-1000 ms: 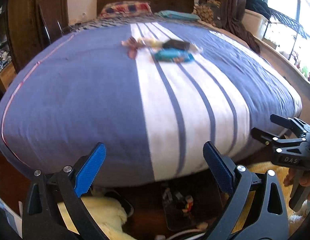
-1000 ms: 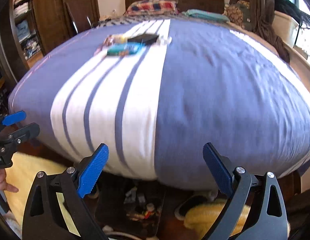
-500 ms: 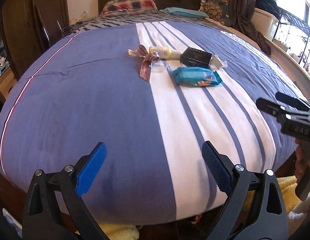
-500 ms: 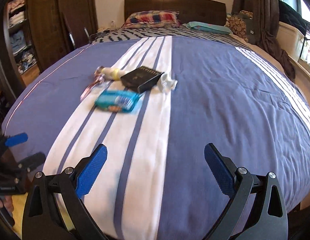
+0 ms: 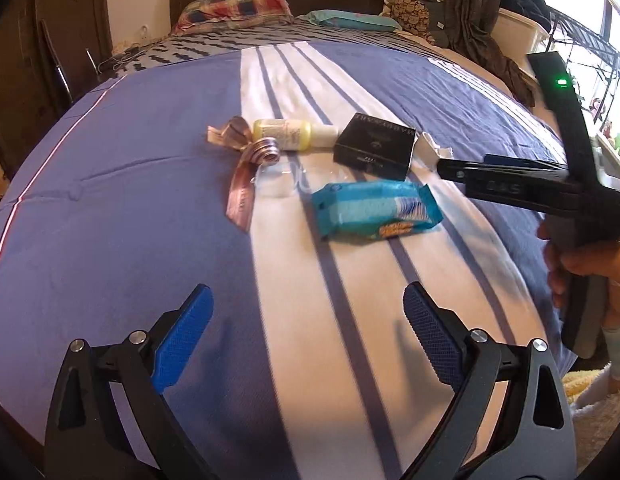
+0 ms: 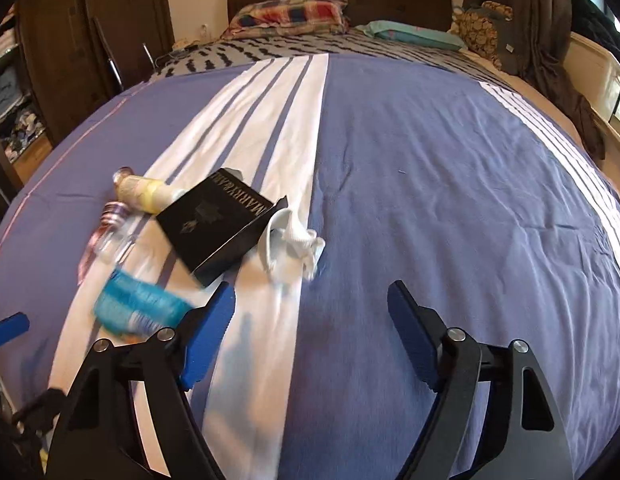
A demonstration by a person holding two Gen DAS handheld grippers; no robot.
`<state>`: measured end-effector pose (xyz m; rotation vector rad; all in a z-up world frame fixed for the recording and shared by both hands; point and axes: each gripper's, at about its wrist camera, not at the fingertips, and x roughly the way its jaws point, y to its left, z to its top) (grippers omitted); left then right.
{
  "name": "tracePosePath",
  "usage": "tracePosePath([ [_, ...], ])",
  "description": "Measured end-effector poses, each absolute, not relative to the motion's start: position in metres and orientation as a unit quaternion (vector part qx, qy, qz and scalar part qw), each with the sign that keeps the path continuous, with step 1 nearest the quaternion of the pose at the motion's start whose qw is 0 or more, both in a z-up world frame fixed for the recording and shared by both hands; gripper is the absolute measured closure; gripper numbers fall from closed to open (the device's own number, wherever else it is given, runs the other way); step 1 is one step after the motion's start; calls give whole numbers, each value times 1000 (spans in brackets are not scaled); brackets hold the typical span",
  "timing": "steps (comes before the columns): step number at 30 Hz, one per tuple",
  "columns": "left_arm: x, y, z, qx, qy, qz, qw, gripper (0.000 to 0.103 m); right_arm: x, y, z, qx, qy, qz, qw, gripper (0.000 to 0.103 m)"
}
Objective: Collect trash
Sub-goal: 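Grasp the blue wet-wipe pack with the left tool while the right tool grasps the white tissue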
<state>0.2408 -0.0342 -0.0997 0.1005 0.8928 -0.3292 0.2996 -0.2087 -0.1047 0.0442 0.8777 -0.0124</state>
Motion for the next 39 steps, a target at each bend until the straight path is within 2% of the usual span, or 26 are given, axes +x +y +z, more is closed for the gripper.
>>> tracePosePath([
  [6,259,-52,-101,43,437,-171,882,12,329,-209,-114,14,443,3,896,38],
  [8,265,-60,-101,40,438,-177,880,12,334,-207,-114,6,444,12,896,49],
  [12,277,-79,-105,31,447,-192,873,12,339,-204,-113,-4,444,30,895,84],
  [29,311,-114,-128,58,464,-170,867,11,295,-249,-99,14,414,33,909,84],
  [31,312,-114,-127,60,460,-166,870,20,289,-253,-98,16,412,32,911,84],
  [33,311,-113,-125,62,458,-163,872,24,284,-256,-97,18,410,29,912,84],
  [39,289,-108,-119,70,453,-160,874,27,260,-259,-96,29,407,26,913,84],
])
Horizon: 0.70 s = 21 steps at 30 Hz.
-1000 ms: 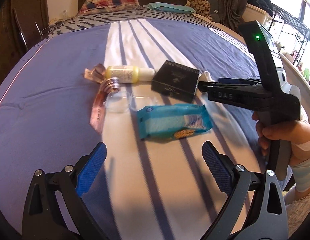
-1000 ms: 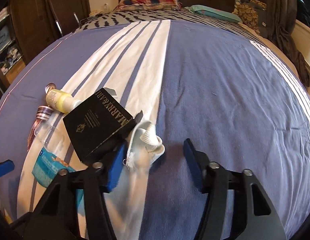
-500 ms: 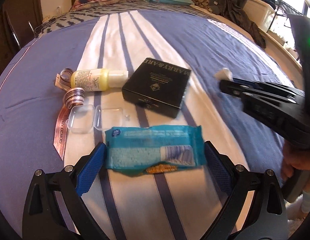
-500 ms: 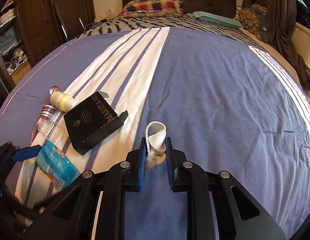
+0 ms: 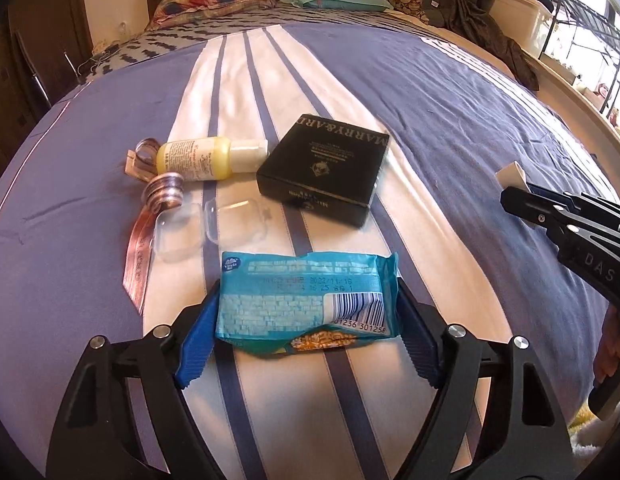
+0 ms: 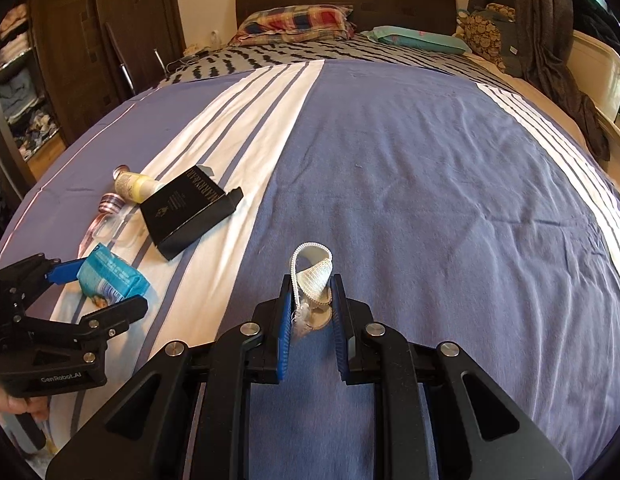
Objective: Collect trash
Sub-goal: 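Grasp the blue wet-wipe pack with the left tool while the right tool grasps the white tissue, then carry the wipe pack and tissue with both tools down over the bin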
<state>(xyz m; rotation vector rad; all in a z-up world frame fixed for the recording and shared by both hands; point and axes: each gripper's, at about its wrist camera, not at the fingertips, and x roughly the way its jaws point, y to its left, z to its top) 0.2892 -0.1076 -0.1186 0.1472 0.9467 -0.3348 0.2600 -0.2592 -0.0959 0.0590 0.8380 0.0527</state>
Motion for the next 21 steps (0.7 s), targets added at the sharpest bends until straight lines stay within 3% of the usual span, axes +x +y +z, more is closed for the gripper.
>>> tracePosePath([
  [21,128,-65,-37,47,367,-185,910,27,114,-217,-37,27,350,50,935,84],
])
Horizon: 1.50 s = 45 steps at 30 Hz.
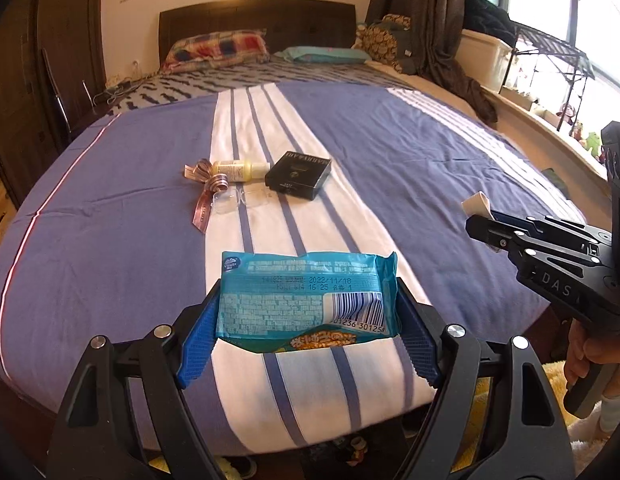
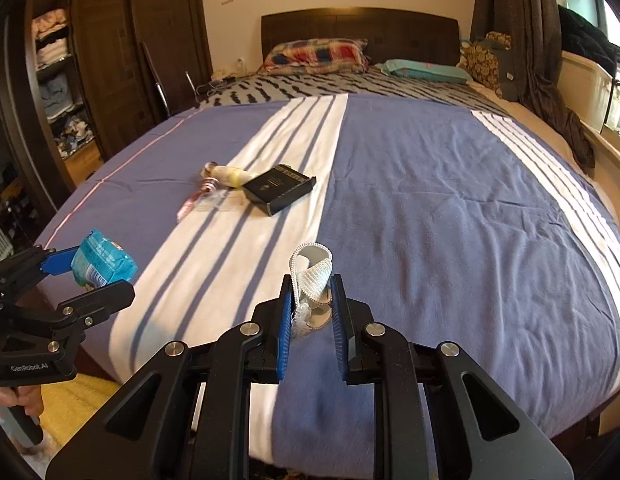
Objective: Collect trash
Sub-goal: 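Carry the wipe pack and tissue with both tools down over the bin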
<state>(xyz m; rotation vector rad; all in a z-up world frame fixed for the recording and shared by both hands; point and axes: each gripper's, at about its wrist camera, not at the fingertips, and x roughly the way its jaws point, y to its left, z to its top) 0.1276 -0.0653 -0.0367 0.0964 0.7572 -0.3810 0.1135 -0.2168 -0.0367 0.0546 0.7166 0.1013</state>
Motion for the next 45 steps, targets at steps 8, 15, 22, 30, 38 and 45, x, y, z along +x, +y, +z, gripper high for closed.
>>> tracePosePath([
  [8,63,-52,-25,38,338,-202,919,27,50,-206,-30,35,325,54,944,84],
  [15,24,-43,-43,32,344,-212,914,27,13,-196,-58,46,341,67,937,84],
  [22,1,-35,-82,36,375,-212,902,27,-9,-182,-90,44,369,77,925,84],
  [30,-3,-28,-141,22,426,-217,878,27,-13,-169,-134,44,413,80,906,84],
  [38,3,-29,-205,13,486,-209,848,27,-6,-157,-185,43,468,77,879,84],
  [45,14,-35,-254,19,538,-207,817,27,3,-158,-232,58,519,70,850,84],
])
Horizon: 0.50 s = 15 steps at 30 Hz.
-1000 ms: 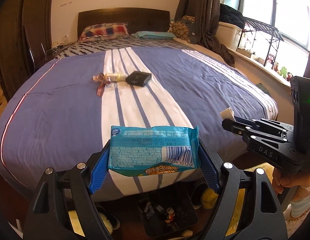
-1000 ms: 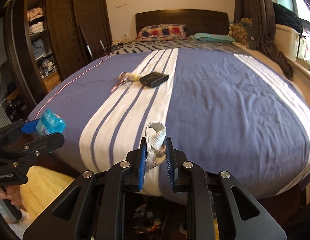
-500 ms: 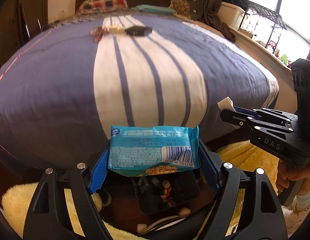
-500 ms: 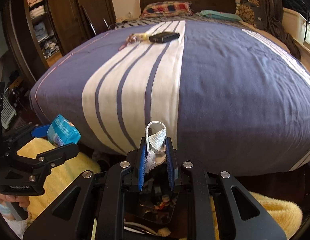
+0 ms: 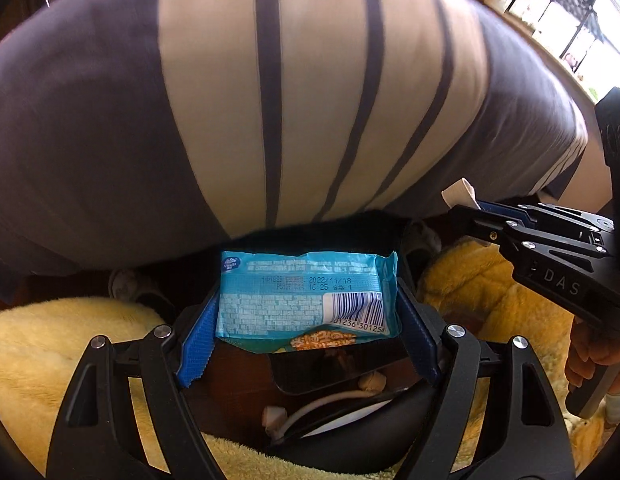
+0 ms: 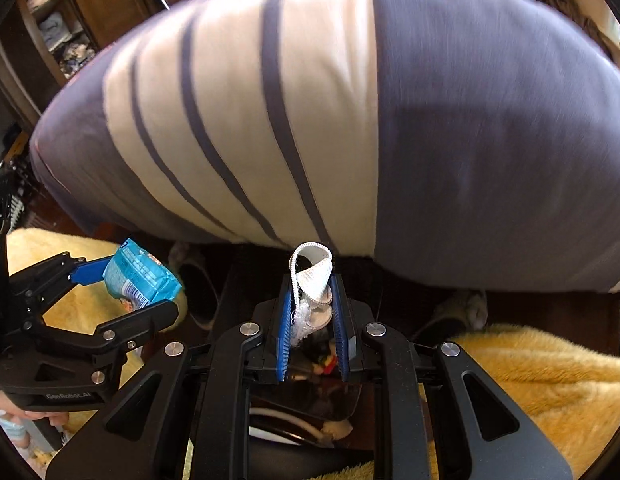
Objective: Collect trash
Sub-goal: 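Carry the wipe pack and tissue with both tools down over the bin, then open both tools to drop the wipe pack and tissue into the bin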
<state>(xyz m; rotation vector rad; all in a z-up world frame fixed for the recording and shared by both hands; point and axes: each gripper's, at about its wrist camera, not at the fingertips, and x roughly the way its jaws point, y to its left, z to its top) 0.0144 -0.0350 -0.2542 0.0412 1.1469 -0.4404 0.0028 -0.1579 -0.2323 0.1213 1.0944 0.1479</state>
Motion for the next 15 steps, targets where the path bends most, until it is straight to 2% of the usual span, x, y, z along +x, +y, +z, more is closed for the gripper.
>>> tracePosePath([
  [8,22,-52,-302,33,601,-218,768,27,11,-160,-273,85,570,74,814,84],
  [15,22,-52,-313,41,616,-222,755,25,21,-154,-287,86,585,77,803,81],
])
